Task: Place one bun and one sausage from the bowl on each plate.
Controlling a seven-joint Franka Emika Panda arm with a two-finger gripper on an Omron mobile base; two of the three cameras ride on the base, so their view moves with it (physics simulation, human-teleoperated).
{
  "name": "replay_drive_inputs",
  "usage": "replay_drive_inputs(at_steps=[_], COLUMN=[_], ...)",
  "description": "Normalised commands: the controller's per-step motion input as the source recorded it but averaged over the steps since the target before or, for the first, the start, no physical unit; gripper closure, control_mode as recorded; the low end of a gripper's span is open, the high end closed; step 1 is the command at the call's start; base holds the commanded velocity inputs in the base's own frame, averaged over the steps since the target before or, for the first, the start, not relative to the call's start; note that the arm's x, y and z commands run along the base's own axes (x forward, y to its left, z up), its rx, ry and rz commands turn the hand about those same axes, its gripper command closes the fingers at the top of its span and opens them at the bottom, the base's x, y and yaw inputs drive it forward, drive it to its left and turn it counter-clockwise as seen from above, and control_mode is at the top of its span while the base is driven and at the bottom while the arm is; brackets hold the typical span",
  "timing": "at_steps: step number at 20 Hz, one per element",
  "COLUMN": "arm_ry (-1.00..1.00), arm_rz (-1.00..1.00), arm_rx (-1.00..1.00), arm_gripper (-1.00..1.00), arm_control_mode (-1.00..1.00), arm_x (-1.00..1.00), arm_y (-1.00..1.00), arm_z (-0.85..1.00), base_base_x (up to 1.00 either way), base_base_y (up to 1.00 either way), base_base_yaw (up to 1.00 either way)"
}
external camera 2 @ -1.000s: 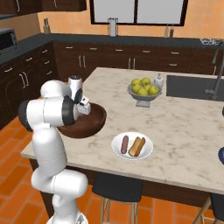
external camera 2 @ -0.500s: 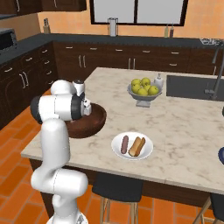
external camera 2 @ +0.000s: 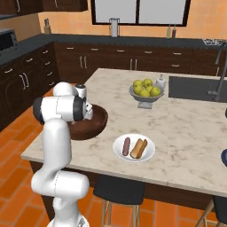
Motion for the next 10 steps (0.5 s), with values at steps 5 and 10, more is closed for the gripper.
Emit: replay_drive_inputs(at_steps=[5, 10], arm_ry=[-0.02, 0.00], arm_rz=[0.00, 0.00], arm_rx=[0.00, 0.00], arm_gripper=[-1.00, 1.00], arm_control_mode=[-1.00, -1.00], arm_x=[0.00, 0.00], arm_y=[0.03, 0.00], arm_z=[-0.02, 0.00], base_base_x=[0.00, 0.00], base_base_y=[0.00, 0.00], base_base_yaw=[0.00, 0.00])
